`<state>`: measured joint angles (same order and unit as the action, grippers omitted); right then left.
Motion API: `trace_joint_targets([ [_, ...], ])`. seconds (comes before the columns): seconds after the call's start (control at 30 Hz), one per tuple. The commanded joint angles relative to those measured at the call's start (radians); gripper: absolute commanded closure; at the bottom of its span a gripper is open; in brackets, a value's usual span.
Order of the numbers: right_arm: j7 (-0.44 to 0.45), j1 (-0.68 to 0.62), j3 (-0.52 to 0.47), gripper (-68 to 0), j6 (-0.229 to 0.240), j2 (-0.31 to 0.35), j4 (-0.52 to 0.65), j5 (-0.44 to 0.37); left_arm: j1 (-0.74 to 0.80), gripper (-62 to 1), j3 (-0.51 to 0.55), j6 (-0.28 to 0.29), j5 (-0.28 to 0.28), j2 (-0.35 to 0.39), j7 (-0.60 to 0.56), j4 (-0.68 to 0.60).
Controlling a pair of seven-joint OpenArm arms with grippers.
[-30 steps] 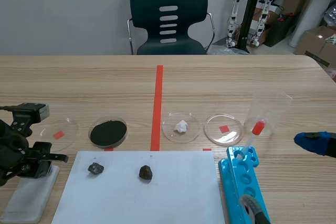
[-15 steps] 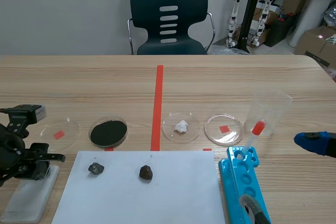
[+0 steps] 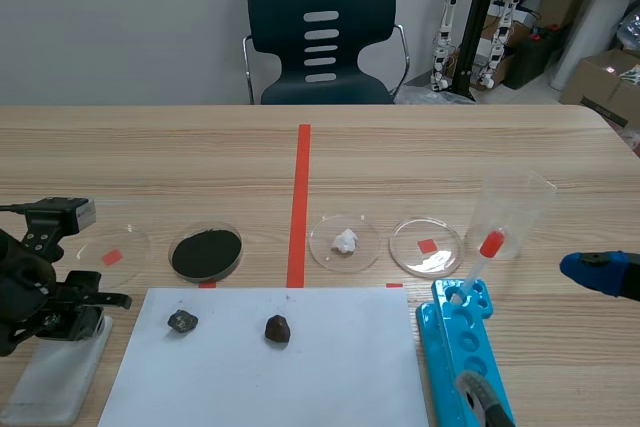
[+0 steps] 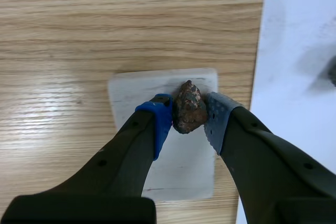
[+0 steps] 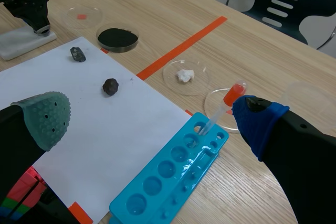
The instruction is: Rub the mineral on the streak plate
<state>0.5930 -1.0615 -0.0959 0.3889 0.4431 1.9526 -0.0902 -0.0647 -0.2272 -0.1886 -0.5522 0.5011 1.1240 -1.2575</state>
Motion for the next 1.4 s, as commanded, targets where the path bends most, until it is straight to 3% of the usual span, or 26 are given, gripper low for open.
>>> trace_joint_targets([
  [0.0, 0.014, 0.000, -0.001, -65.3, 0.000, 0.000, 0.012, -0.011, 0.003, -9.0, 0.001, -0.015, 0.047, 0.018, 0.014, 0.003],
  [0.13, 0.014, 0.000, -0.001, -65.3, 0.000, 0.000, 0.012, -0.011, 0.003, -9.0, 0.001, -0.057, 0.130, 0.018, 0.036, 0.003],
  [0.23, 0.014, 0.000, -0.001, -65.3, 0.000, 0.000, 0.012, -0.011, 0.003, -9.0, 0.001, -0.063, 0.159, 0.018, 0.040, 0.003],
  [0.53, 0.014, 0.000, -0.001, -65.3, 0.000, 0.000, 0.012, -0.011, 0.026, -9.0, 0.002, -0.064, 0.171, 0.028, -0.047, -0.066],
  [0.8, 0.014, 0.000, -0.001, -65.3, 0.000, 0.000, 0.012, -0.011, 0.150, -9.0, 0.052, -0.064, 0.119, 0.088, -0.318, -0.301],
  [1.07, 0.014, 0.000, -0.001, -65.3, 0.000, 0.000, 0.012, -0.011, 0.354, -9.0, 0.106, -0.042, 0.044, 0.150, -0.705, -0.539],
  [1.23, 0.014, 0.000, -0.001, -65.3, 0.000, 0.000, 0.012, -0.011, 0.509, -9.0, 0.122, 0.063, 0.050, 0.162, -0.944, -0.641],
  [1.37, 0.014, 0.000, -0.001, -65.3, 0.000, 0.000, 0.012, -0.011, 0.621, -9.0, 0.127, 0.139, 0.137, 0.162, -1.047, -0.694],
])
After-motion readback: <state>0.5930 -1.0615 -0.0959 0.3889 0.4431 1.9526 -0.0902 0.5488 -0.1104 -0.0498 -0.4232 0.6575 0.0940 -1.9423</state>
